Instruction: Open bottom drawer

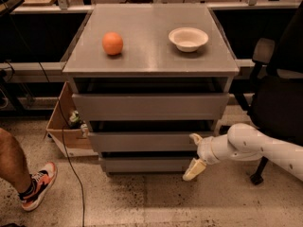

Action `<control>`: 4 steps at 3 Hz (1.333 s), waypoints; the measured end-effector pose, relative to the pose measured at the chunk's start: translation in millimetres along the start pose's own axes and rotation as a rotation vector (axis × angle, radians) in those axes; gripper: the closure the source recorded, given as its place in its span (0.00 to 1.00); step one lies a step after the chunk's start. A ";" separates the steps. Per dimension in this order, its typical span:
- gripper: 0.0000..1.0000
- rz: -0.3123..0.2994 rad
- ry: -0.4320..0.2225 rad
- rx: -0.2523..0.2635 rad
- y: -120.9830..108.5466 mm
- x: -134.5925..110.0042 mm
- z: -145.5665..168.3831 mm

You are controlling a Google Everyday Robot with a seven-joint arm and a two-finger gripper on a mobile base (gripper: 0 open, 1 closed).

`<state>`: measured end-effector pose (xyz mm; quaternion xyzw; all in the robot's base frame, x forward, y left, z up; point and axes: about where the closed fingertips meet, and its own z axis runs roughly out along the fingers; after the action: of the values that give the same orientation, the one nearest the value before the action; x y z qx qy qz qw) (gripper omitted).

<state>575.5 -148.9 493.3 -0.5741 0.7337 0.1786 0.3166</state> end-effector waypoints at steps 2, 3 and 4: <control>0.00 -0.059 0.036 -0.034 20.7 30.8 16.2; 0.00 -0.015 0.031 -0.040 14.7 40.1 36.3; 0.00 0.083 -0.001 0.002 9.5 76.3 77.0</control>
Offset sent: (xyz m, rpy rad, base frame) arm -0.0214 -0.0054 -0.0305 -0.0336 0.0112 0.0654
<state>575.7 -153.8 384.6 -0.5429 0.7569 0.1909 0.3099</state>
